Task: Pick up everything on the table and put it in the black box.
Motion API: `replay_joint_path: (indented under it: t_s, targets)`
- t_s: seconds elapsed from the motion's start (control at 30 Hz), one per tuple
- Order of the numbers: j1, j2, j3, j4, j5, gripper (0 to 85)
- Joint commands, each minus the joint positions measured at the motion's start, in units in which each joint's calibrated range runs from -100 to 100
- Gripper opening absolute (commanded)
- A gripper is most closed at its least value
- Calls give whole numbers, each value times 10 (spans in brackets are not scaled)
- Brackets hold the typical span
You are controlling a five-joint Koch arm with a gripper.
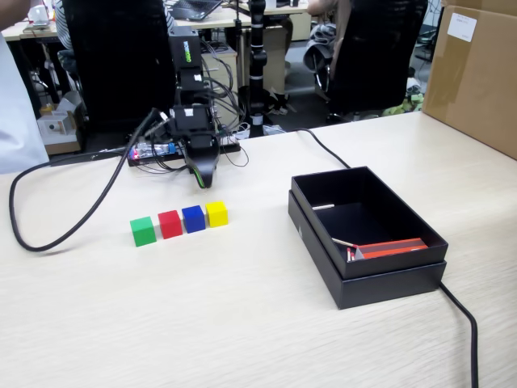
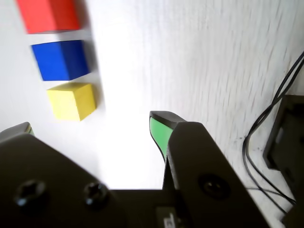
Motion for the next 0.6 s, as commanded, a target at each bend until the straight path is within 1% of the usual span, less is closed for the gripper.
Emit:
replay_joint_path:
  t_s: [0.0, 0.1, 0.17, 0.2, 0.23, 0.3, 0.53, 0.57]
  targets:
    - [0, 63, 118, -119, -13, 479]
    - [-13, 158, 205, -156, -31, 477]
    - [-34, 233, 266, -156, -52, 472]
    - [-53, 297, 318, -156, -79, 465]
    - [-64, 332, 344, -156, -90, 447]
    - [-91, 445, 424, -156, -120, 443]
    - [-142, 655, 576, -156, -168, 444]
    - [-146, 676, 588, -156, -170, 444]
